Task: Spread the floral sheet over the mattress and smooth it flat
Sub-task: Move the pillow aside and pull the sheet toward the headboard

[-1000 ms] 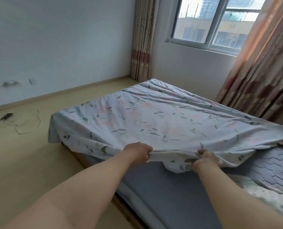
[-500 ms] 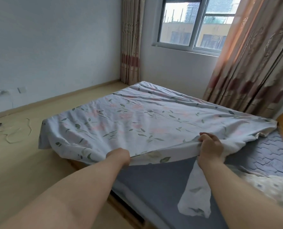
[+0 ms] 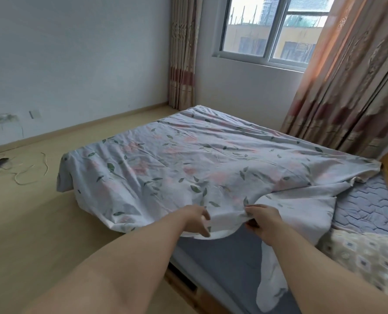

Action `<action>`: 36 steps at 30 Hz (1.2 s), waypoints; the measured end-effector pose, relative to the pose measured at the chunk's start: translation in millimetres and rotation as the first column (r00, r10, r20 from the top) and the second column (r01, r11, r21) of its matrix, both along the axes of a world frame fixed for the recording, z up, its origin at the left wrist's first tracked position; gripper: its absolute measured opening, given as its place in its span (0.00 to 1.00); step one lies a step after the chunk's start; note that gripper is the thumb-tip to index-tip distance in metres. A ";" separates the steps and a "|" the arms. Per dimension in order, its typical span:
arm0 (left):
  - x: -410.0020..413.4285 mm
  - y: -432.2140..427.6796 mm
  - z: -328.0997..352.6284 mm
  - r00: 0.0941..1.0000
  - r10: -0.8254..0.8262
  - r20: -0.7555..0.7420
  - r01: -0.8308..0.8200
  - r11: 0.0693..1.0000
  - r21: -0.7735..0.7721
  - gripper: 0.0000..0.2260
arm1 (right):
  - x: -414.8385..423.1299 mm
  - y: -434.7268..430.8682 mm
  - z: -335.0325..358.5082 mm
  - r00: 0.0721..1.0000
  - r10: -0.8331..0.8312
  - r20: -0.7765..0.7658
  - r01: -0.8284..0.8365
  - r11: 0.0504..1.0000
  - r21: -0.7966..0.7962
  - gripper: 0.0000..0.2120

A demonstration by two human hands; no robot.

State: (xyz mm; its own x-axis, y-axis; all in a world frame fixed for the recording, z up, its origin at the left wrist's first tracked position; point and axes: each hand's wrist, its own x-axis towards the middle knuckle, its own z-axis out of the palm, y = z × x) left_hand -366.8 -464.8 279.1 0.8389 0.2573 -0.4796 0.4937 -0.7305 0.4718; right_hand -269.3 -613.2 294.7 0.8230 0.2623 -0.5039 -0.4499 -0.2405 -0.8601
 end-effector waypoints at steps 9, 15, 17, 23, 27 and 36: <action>51.8 -59.4 19.7 0.905 0.046 0.423 -0.080 0.995 0.065 0.20 | -4.8 -18.4 23.8 0.944 0.231 0.235 -0.241 0.971 0.012 0.10; 64.4 -58.3 43.6 0.784 0.201 0.587 -0.179 0.979 -0.096 0.11 | 15.8 -36.8 25.4 0.859 0.206 0.468 -0.079 0.958 -0.277 0.22; 66.0 -54.0 51.7 0.766 0.241 0.595 -0.161 0.969 -0.186 0.11 | 22.6 -46.5 17.8 0.862 0.255 0.438 -0.082 0.923 -0.376 0.29; 59.1 -40.4 72.5 0.791 0.280 0.545 -0.037 0.910 -0.414 0.11 | 20.6 -48.5 8.8 0.960 0.196 0.201 -0.128 0.942 -0.309 0.25; 50.0 -31.6 77.2 0.855 0.228 0.466 0.006 0.894 -0.448 0.09 | 24.5 -39.8 14.8 0.989 -0.145 -0.026 0.144 0.989 -0.026 0.17; 52.3 -48.2 64.8 0.930 -0.213 0.300 0.111 0.940 0.323 0.16 | 37.3 -26.7 54.2 0.856 -0.448 -0.258 0.499 0.585 0.640 0.19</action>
